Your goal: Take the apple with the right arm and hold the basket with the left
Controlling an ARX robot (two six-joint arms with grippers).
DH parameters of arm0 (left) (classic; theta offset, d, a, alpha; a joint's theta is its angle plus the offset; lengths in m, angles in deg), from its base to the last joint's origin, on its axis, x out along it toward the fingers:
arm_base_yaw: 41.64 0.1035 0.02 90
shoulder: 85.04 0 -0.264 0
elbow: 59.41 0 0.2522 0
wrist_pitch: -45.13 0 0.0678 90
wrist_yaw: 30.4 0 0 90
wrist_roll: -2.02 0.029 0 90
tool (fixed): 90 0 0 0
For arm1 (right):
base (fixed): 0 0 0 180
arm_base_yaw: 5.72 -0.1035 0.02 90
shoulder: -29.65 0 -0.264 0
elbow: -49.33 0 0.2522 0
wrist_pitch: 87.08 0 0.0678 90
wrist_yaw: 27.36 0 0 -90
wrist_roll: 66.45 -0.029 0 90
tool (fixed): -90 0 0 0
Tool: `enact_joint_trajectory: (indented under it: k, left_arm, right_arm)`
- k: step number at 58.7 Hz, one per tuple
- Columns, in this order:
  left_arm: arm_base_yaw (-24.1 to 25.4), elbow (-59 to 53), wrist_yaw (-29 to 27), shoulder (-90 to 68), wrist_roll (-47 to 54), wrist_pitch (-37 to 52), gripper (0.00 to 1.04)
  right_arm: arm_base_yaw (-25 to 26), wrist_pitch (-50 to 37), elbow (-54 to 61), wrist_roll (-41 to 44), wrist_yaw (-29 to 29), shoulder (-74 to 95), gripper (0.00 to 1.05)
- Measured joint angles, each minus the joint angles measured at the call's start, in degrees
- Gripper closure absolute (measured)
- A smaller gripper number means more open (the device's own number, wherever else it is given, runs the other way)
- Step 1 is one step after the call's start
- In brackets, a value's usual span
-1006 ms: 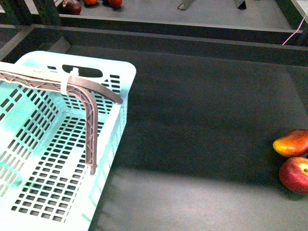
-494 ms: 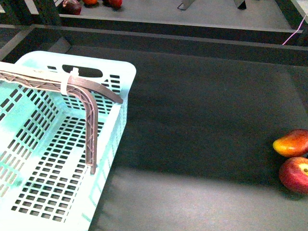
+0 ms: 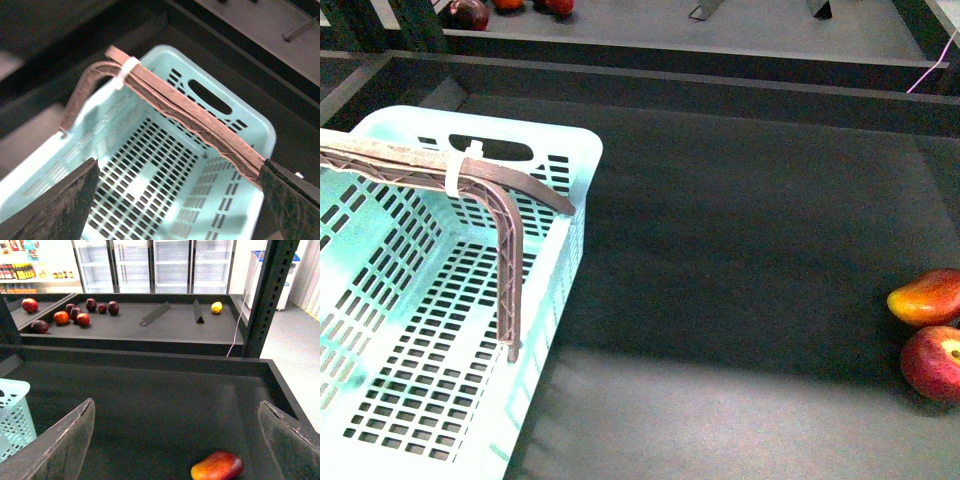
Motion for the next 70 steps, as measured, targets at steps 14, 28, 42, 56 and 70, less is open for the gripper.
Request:
enact_joint_trajectory:
  k: [14, 28, 42, 56, 70]
  left_arm:
    - [4.09, 5.05, 11.13, -13.03, -20.06, 2.27, 0.07]
    - [4.66, 9.88, 14.91, -26.21, -31.36, 8.96, 0.07]
    - [3.17, 14.32, 13.55, -34.51, -34.84, 12.15, 0.07]
    - [3.23, 15.93, 11.87, -39.82, -35.06, 13.14, 0.08]
    - [3.06, 18.56, 10.95, -42.82, -35.34, 13.0, 0.53]
  right_arm:
    - [0.0, 0.0, 0.0, 0.0, 0.0, 0.0, 0.09]
    - [0.0, 0.0, 0.0, 0.0, -0.02, 0.0, 0.09]
    - [0.0, 0.0, 0.0, 0.0, 0.0, 0.0, 0.09]
    - [0.0, 0.0, 0.0, 0.0, 0.0, 0.0, 0.09]
    - [0.0, 0.0, 0.0, 0.0, 0.0, 0.0, 0.09]
